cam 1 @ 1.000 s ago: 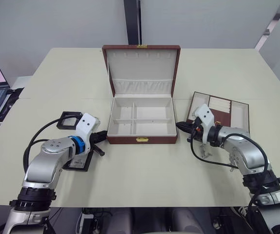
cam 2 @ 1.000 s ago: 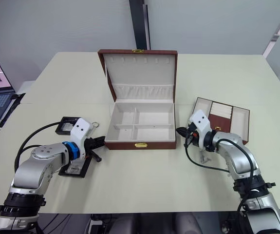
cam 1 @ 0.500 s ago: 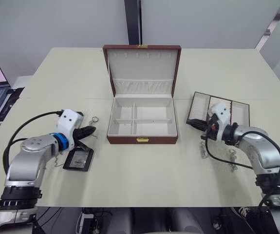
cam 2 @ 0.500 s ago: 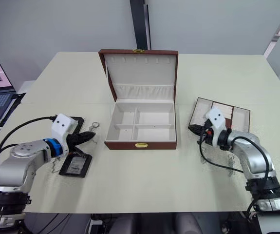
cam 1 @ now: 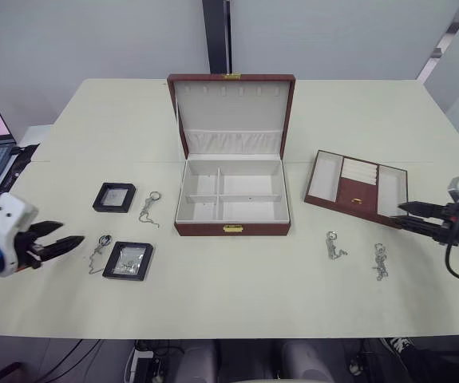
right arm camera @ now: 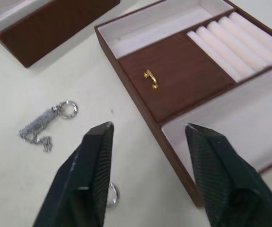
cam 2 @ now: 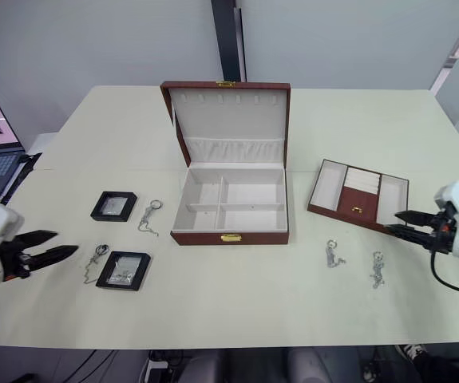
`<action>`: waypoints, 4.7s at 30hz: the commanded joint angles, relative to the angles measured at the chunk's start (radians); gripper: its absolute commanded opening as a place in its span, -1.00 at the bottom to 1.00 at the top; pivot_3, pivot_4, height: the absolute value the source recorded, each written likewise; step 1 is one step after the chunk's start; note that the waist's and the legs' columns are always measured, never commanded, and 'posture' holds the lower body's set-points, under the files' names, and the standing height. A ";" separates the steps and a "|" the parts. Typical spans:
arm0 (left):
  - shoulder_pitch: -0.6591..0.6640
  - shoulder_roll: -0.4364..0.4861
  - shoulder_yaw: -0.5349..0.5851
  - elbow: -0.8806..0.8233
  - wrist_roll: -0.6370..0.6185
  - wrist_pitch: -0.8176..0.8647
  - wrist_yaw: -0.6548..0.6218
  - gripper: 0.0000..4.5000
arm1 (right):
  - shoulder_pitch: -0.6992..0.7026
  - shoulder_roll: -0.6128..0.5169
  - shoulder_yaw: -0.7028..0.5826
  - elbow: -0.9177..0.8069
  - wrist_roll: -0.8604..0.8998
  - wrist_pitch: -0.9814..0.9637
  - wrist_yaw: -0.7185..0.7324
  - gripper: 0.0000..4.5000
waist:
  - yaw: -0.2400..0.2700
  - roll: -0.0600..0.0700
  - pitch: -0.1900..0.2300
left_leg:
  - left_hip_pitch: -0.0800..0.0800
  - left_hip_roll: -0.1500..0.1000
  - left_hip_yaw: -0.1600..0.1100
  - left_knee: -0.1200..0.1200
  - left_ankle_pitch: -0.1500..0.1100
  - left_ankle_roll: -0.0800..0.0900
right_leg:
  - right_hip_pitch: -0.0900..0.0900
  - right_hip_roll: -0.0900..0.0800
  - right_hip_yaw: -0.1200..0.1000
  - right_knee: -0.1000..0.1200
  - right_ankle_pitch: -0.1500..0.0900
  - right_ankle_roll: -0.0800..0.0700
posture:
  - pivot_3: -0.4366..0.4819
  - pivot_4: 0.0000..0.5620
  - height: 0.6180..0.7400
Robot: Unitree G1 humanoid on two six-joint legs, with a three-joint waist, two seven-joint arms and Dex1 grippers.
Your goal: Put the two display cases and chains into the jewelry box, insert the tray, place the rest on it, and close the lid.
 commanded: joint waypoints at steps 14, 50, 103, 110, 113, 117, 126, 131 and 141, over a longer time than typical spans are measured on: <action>-0.023 0.098 0.048 0.232 0.064 -0.168 -0.024 1.00 | 0.005 -0.086 -0.012 0.212 -0.124 -0.205 0.062 0.99 | -0.007 0.000 0.000 | 0.000 0.000 0.001 0.000 0.000 0.000 | 0.000 0.000 0.000 0.001 0.000 0.000 | -0.05 -0.47 1.00; -0.516 0.079 -0.367 0.403 0.223 -0.350 -0.251 1.00 | -0.212 0.286 0.165 -0.747 0.309 0.273 -0.213 0.99 | -0.017 0.000 0.000 | -0.002 0.001 -0.002 0.001 0.000 0.000 | -0.002 0.001 -0.003 0.002 0.000 0.000 | -0.05 -0.47 1.00; 0.218 -0.521 0.042 -0.169 -0.037 -0.253 0.336 1.00 | -0.278 0.345 0.325 -0.675 0.199 0.220 -0.140 0.99 | -0.005 -0.007 -0.005 | 0.000 0.001 -0.003 0.001 0.000 0.000 | 0.000 -0.003 -0.004 0.002 0.000 0.000 | -0.05 -0.47 1.00; 0.206 -0.521 0.037 -0.171 -0.055 -0.219 0.339 0.61 | -0.274 0.343 0.326 -0.671 0.194 0.213 -0.139 1.00 | -0.005 -0.006 -0.005 | 0.000 0.001 -0.003 0.001 0.000 0.000 | 0.000 -0.003 -0.004 0.002 0.000 0.000 | -0.05 -0.47 1.00; 0.197 -0.520 0.034 -0.167 -0.060 -0.210 0.342 0.20 | -0.273 0.343 0.326 -0.669 0.192 0.212 -0.139 1.00 | -0.005 -0.006 -0.005 | 0.001 0.001 -0.003 0.001 0.000 0.000 | 0.000 -0.003 -0.004 0.002 0.000 0.000 | -0.05 -0.47 1.00; 0.191 -0.521 0.032 -0.166 -0.064 -0.198 0.347 -0.32 | -0.273 0.343 0.324 -0.668 0.191 0.211 -0.141 1.00 | -0.005 -0.006 -0.005 | 0.001 0.001 -0.003 0.001 0.000 0.000 | 0.000 -0.003 -0.004 0.002 0.000 0.000 | -0.05 -0.47 1.00; 0.193 -0.525 0.036 -0.164 -0.071 -0.188 0.360 -0.99 | -0.278 0.345 0.325 -0.662 0.188 0.210 -0.144 1.00 | -0.005 -0.006 -0.005 | 0.001 0.001 -0.003 0.001 0.000 0.000 | 0.000 -0.003 -0.003 0.002 0.000 0.000 | -0.05 -0.47 1.00; 0.200 -0.525 0.058 -0.182 -0.089 -0.194 0.371 -0.99 | -0.282 0.349 0.325 -0.656 0.186 0.204 -0.144 1.00 | -0.005 -0.006 -0.005 | 0.001 0.001 -0.003 0.001 0.000 0.000 | 0.000 -0.003 -0.003 0.002 0.000 0.000 | -0.05 -0.47 1.00; 0.210 -0.514 0.111 -0.452 -0.228 -0.047 0.442 -0.99 | -0.316 0.360 0.295 -0.649 0.219 0.209 -0.153 1.00 | 0.001 -0.007 -0.005 | 0.000 0.001 -0.004 0.001 0.000 0.000 | 0.000 -0.003 -0.004 0.001 0.000 0.000 | -0.05 -0.47 1.00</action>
